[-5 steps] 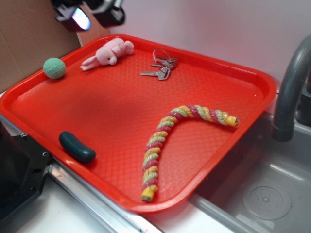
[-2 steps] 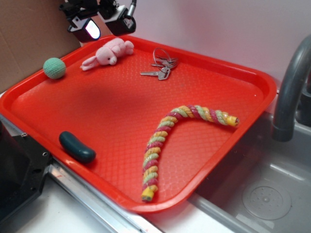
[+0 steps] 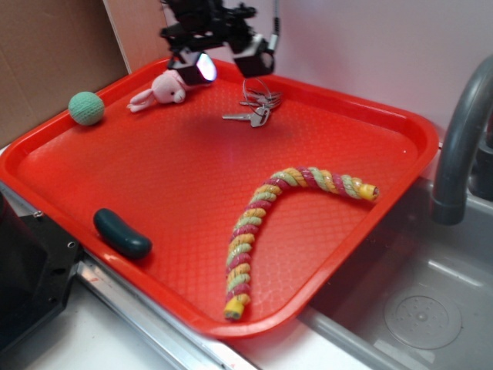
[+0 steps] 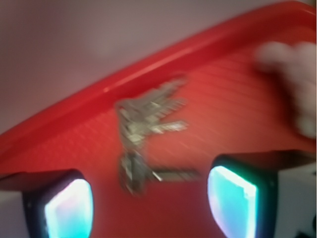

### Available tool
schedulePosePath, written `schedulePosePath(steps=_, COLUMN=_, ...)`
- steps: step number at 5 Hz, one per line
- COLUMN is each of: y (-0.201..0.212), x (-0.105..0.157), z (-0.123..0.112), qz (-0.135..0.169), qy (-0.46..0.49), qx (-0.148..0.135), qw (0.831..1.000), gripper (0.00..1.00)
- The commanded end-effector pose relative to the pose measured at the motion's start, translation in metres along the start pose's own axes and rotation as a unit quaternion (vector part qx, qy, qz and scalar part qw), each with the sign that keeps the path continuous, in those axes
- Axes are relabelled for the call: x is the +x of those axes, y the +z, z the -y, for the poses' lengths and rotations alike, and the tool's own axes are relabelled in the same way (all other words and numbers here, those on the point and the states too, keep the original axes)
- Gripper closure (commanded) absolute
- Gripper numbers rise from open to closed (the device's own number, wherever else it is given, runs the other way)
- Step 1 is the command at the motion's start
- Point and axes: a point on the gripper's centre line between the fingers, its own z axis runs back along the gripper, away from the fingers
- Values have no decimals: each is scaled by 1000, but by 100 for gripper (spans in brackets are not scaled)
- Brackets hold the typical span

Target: Grab the silver keys.

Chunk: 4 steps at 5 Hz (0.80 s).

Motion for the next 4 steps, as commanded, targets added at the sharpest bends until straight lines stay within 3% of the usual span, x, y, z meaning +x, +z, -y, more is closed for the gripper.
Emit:
schedulePosePath(steps=1, y=-2, x=10, z=15, qz=1, qy=-10, qx=9, qw=1000, gripper=40)
schedulePosePath(steps=2, y=0, x=7, z=12, qz=-9, qy=-10, qx=13, qw=1000, gripper=100)
schedulePosePath(steps=3, y=3, x=5, z=12, qz=-5, qy=-12, qx=27, qw=1000, gripper=100)
schedulePosePath(steps=4, y=14, x=1, z=13, qz=0, qy=-33, qx=74, qw=997, gripper=100)
